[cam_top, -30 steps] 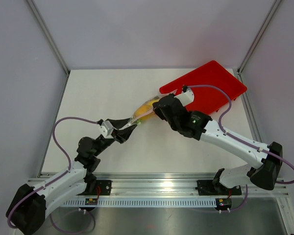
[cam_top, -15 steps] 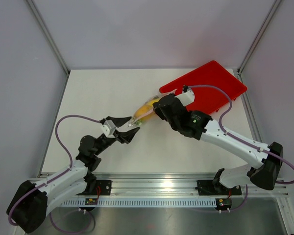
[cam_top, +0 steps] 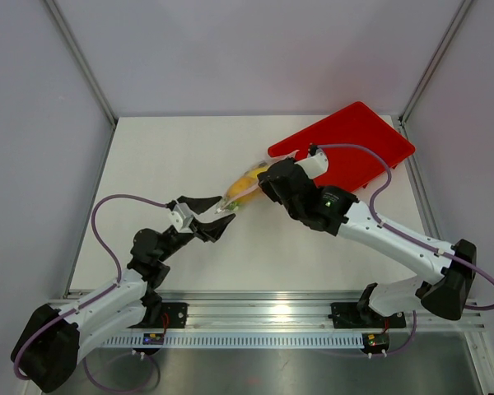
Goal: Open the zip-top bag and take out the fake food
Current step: Pick up the zipper food storage bag at the center of the board, then unzip the zipper food storage bag at the center of the board.
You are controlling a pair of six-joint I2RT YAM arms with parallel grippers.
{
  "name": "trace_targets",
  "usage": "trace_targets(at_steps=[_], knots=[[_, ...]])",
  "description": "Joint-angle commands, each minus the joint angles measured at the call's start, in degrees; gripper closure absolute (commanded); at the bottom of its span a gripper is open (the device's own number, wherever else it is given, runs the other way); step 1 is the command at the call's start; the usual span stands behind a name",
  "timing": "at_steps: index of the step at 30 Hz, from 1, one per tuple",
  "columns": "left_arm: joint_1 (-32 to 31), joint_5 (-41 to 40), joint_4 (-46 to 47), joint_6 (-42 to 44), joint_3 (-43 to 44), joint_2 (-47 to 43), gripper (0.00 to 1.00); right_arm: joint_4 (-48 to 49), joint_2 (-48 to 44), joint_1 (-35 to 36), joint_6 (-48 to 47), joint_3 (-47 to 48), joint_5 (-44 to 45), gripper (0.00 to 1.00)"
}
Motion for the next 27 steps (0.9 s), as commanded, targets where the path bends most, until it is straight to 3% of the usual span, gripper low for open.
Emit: trace_targets(at_steps=[1, 9, 12, 23, 27], knots=[[-0.3, 0.6, 4.4, 0.4, -0.1, 0.1, 0.36, 1.6, -2.8, -0.2, 1.9, 2.6, 0.9, 1.00], [-0.3, -0.2, 4.9, 0.4, -0.9, -0.4, 0.30, 1.5, -4.2, -0.2, 2.2, 2.3, 1.6, 1.00], [-0.3, 0.0, 6.3, 0.4, -0.6, 0.8, 0.35, 1.9, -4.0, -0.2, 2.3, 2.1, 1.3, 1.00], [-0.3, 0.1, 5.4, 0.8, -0.3, -1.7, 0.87, 2.9, -3.6, -0.3, 2.7, -0.2, 0.7, 1.00], [-0.3, -0.4, 4.3, 0.6, 0.0, -2.4, 1.00, 1.7, -3.2, -0.3, 1.5, -0.1, 1.3, 0.96]])
